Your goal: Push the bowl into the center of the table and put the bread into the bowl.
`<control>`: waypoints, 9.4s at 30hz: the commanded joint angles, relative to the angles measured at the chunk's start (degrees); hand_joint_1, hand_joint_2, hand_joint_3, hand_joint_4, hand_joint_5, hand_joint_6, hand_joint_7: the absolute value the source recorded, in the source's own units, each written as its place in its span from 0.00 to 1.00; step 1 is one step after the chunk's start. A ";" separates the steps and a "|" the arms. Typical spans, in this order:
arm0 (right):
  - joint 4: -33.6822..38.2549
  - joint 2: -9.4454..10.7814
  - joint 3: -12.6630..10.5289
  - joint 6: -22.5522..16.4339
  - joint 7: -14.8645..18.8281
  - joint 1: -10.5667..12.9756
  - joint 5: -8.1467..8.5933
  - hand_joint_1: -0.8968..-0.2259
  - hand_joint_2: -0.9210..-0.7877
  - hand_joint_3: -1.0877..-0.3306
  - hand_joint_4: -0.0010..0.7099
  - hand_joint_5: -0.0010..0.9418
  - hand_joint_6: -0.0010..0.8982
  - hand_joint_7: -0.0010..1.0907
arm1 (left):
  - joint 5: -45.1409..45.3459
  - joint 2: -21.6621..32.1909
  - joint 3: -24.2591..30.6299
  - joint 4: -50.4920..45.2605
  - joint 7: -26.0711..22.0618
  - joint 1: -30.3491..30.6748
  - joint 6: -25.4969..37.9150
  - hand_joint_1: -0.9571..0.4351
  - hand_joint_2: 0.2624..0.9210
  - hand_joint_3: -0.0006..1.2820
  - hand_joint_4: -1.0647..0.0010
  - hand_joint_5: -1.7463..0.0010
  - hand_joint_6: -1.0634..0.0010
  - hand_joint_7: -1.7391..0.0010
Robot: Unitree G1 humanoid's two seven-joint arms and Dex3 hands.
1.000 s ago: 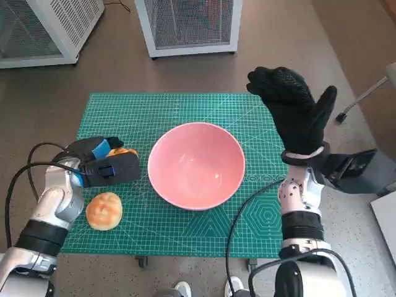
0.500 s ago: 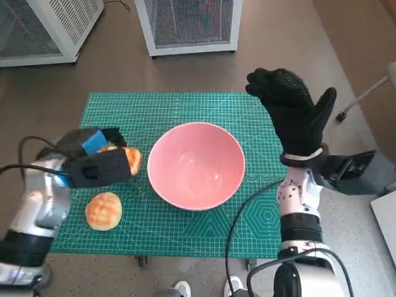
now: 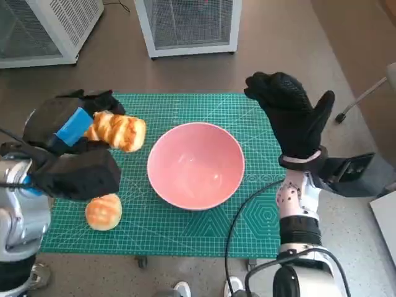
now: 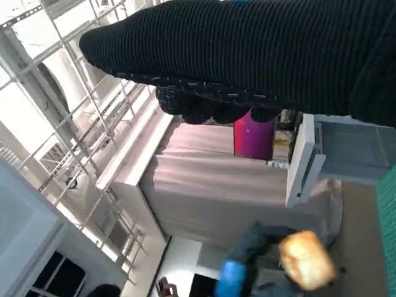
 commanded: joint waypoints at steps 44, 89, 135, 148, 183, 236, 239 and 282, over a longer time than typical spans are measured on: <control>-3.91 -0.59 1.13 0.84 -0.95 4.26 -0.29 0.68 0.00 0.88 0.65 0.00 0.72 0.01 | -5.98 -9.04 -8.87 -10.62 -15.79 -3.04 2.29 0.66 0.83 0.02 0.72 0.98 0.60 0.94; -1.25 -0.22 1.73 0.17 -0.73 3.51 0.08 0.67 0.00 0.90 0.65 0.00 0.72 0.01 | -15.26 -0.27 29.92 -40.53 -23.79 28.84 13.46 0.69 0.70 0.00 0.95 1.00 0.73 1.00; 2.14 -2.93 0.11 1.41 2.78 1.14 0.32 0.66 0.00 0.90 0.65 0.00 0.72 0.01 | 4.32 -2.73 -1.81 -22.38 -10.92 28.61 25.09 0.65 0.74 0.01 0.89 0.99 0.71 0.99; 1.37 -2.73 0.20 1.66 2.38 1.47 0.17 0.67 0.00 0.90 0.65 0.00 0.72 0.00 | 11.29 -2.17 -10.02 -12.63 -15.43 23.96 34.68 0.67 0.78 0.01 0.82 0.99 0.67 0.99; -0.65 -2.43 1.05 1.56 1.16 2.66 -0.20 0.69 0.00 0.90 0.67 0.01 0.72 0.00 | 11.98 -2.17 -4.30 -18.27 -13.24 25.38 29.64 0.69 0.99 0.04 0.33 0.39 0.38 0.30; -6.23 -1.97 1.91 2.42 0.55 7.12 0.22 0.71 0.00 0.88 0.70 0.00 0.73 0.00 | 21.55 -20.31 -19.18 -2.19 -14.33 -8.31 7.43 0.69 0.95 0.05 0.27 0.33 0.34 0.42; -6.73 -2.01 1.96 2.49 0.28 7.49 0.20 0.71 0.00 0.87 0.70 0.00 0.73 0.00 | 21.31 -20.91 -19.22 -0.92 -14.44 -7.85 7.60 0.69 0.95 0.06 0.28 0.33 0.36 0.41; -4.14 -2.43 2.55 2.50 -2.70 3.52 -1.12 0.67 0.00 0.88 0.71 0.00 0.73 0.00 | -10.86 -25.71 2.57 -0.18 3.94 -0.38 -10.32 0.41 0.98 0.03 0.87 1.00 0.73 1.00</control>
